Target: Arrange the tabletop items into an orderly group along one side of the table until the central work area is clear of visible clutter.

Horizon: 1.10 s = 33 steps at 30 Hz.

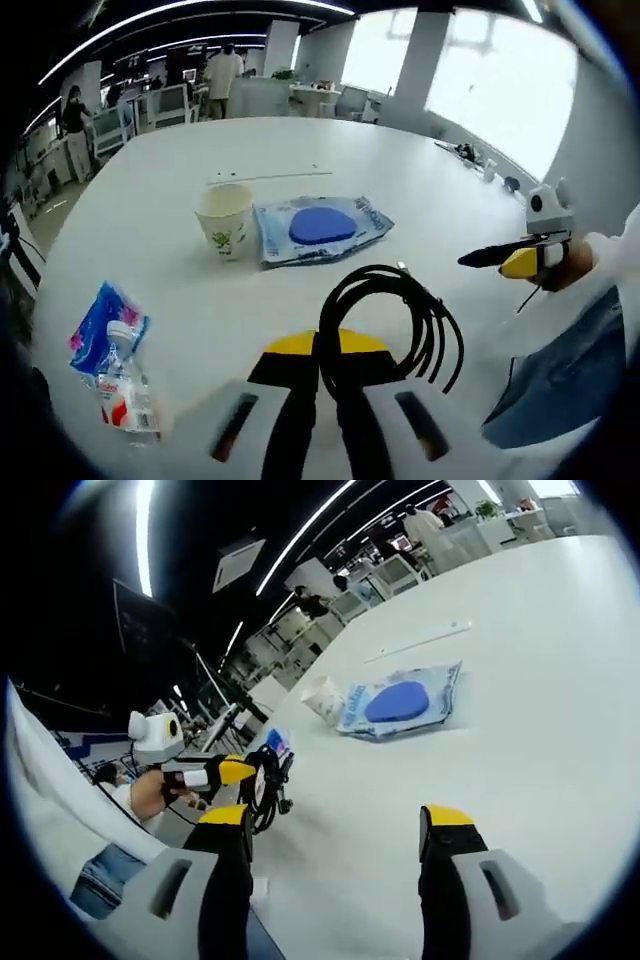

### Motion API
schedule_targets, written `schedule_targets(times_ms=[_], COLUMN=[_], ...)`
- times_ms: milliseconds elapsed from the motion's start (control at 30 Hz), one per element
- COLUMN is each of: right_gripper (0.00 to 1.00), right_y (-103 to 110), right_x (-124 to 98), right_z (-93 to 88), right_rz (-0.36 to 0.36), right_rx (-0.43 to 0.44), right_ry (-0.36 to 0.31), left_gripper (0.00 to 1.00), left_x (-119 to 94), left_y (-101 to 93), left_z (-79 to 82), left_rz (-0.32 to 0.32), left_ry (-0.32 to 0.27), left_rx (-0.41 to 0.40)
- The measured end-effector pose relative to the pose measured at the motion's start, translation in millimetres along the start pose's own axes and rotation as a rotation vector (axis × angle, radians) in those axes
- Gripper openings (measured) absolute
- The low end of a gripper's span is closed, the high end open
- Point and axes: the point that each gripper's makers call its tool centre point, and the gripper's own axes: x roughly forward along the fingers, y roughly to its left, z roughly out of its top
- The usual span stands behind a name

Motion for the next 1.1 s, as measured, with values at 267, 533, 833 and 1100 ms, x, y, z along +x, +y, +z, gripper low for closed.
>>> schedule_targets(times_ms=[267,533,833,1100], right_gripper=[0.63,0.53,0.16,0.13], right_y=[14.4,23.5,34.1,30.3], right_x=[4.4,5.1,7.5,2.1], right_z=[0.2,-7.0,-6.7,-6.6], right_rz=[0.046,0.1,0.166,0.156], right_rx=[0.036,0.06,0.084,0.078], right_ry=[0.02,0.049,0.058,0.07], left_gripper=[0.02,0.02,0.03,0.06], left_x=[16.3,22.2,22.0,29.2], left_y=[-47.1,-69.2,-74.4,-78.7], left_z=[12.8,21.4,26.2,32.3], left_rz=[-0.109,-0.173,-0.202,-0.198], left_ry=[0.005,-0.022,-0.047,-0.084], left_rx=[0.077,0.127,0.11,0.121])
